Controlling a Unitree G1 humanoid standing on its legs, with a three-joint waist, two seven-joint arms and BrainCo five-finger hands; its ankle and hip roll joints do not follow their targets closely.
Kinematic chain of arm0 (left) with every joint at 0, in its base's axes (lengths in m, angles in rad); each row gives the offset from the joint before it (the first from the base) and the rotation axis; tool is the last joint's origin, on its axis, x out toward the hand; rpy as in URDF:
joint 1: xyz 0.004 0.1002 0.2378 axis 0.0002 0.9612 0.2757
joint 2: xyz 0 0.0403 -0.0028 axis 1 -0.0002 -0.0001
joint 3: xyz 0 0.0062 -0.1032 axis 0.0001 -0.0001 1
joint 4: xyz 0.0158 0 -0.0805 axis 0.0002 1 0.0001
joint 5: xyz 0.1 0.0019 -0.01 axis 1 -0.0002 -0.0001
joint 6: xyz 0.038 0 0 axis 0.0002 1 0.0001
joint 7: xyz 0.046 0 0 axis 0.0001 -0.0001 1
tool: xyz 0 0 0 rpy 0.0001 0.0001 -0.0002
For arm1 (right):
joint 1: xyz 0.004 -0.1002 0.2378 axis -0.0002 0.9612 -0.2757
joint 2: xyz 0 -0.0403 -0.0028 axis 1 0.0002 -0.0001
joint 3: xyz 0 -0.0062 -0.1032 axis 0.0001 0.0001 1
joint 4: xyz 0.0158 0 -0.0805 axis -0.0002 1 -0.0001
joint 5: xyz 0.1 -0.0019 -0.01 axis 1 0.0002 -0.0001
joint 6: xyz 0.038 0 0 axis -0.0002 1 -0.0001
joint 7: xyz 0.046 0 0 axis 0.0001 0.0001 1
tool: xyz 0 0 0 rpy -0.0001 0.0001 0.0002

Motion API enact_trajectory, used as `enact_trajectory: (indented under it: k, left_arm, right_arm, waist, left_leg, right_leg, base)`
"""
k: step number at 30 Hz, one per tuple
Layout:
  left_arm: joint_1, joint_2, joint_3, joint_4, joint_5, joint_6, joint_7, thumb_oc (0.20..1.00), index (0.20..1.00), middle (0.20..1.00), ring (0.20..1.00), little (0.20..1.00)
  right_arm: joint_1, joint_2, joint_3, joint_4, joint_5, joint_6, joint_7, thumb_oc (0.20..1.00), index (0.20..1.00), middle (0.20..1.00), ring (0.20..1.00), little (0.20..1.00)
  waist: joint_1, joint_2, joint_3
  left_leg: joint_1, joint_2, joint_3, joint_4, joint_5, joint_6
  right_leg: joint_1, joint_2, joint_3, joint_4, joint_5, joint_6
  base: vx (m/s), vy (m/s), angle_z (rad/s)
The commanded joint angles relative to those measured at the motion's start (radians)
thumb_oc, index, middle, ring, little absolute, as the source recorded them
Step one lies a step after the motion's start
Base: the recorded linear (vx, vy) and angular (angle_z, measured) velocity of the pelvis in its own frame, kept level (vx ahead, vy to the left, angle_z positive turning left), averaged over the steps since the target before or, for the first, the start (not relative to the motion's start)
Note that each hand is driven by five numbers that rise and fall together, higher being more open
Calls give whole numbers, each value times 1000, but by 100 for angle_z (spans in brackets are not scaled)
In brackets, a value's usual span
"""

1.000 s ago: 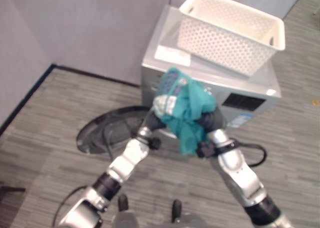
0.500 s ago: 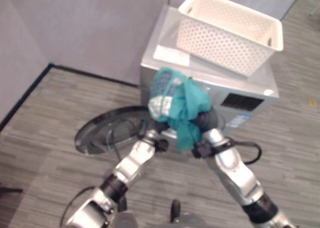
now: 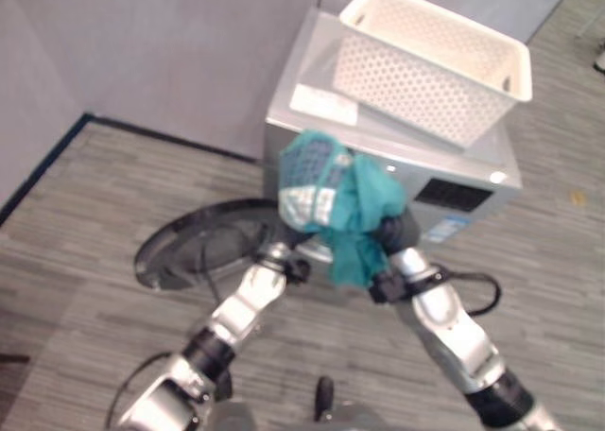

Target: Grab the laundry basket,head to the washer,open it,put in the laundry and shut it.

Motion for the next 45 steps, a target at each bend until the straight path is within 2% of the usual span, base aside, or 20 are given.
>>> enact_trajectory:
  k: [1,7,8,9,10,18,26,35,36,38,45]
  left_arm:
    - [-62,-46,22,6,53,-91,28,200,200,200,200,200]
    - [-74,-65,40,10,44,-125,73,200,200,200,200,200]
    - [-80,-72,43,16,29,-132,79,520,520,520,520,520]
    - [-86,-79,48,20,14,-141,87,934,934,934,934,934]
    - [-86,-82,52,20,4,-145,88,1000,1000,1000,1000,1000]
    - [-135,-143,39,55,-116,-197,88,1000,1000,1000,1000,1000]
    - [-164,-135,13,39,-65,-209,95,1000,1000,1000,1000,1000]
    - [-122,-119,21,24,-99,-208,76,1000,1000,1000,1000,1000]
    - [-106,-109,31,13,-106,-211,69,529,529,529,529,529]
    - [-99,-103,35,7,-106,-209,64,200,200,200,200,200]
    - [-57,-71,73,-28,-117,-209,44,200,200,200,200,200]
  right_arm:
    - [-23,-11,-37,-84,54,-91,20,200,200,200,200,200]
    - [-1,-27,15,-72,116,-94,48,200,200,200,200,200]
    - [-1,-33,21,-71,125,-93,52,200,200,200,200,200]
    - [-2,-36,29,-70,140,-97,54,200,200,200,200,200]
    - [-1,-37,34,-70,152,-98,57,200,200,200,200,200]
    - [19,-53,96,-46,277,-107,88,200,200,200,200,200]
    - [41,-80,58,-79,275,-127,89,200,200,200,200,200]
    - [51,-68,56,-77,268,-119,81,200,200,200,200,200]
    - [55,-66,51,-78,267,-118,80,200,200,200,200,200]
    - [57,-66,50,-79,266,-117,81,200,200,200,200,200]
    - [87,-74,18,-80,258,-107,90,200,200,200,200,200]
  waist:
    - [5,26,-20]
    - [5,18,-19]
    - [2,15,-17]
    - [1,13,-17]
    - [0,12,-17]
    - [-14,-5,-16]
    - [-26,-11,-14]
    - [-15,-2,-14]
    - [-11,0,-15]
    - [-10,1,-16]
    - [-3,6,-20]
  left_leg:
    - [-89,39,-25,-45,58,21]
    - [-91,39,-26,-47,59,20]
    - [-91,39,-25,-47,59,20]
    - [-90,39,-22,-48,59,21]
    - [-90,39,-21,-48,59,21]
    - [-88,42,-3,-51,57,21]
    - [-100,41,-2,-51,57,20]
    - [-111,34,-16,-51,60,21]
    - [-111,32,-18,-51,59,22]
    - [-111,31,-17,-51,59,23]
    - [-108,25,-18,-51,54,27]
  right_leg:
    - [27,-4,-78,85,-147,1]
    - [25,-3,-78,86,-146,2]
    - [23,-4,-77,87,-145,2]
    - [21,-4,-75,87,-143,3]
    - [21,-3,-74,87,-143,3]
    - [13,-6,-66,80,-132,8]
    - [8,-6,-65,73,-126,9]
    - [11,-7,-75,72,-129,6]
    - [11,-7,-76,72,-129,6]
    - [12,-7,-76,72,-129,7]
    - [12,-13,-81,71,-126,11]
  base:
    - [0,0,0]
    - [0,0,0]
    - [0,0,0]
    - [0,0,0]
    - [0,0,0]
    - [-4,4,-8]
    - [0,0,0]
    - [2,0,3]
    - [8,8,6]
    - [7,14,6]
    - [1,2,1]
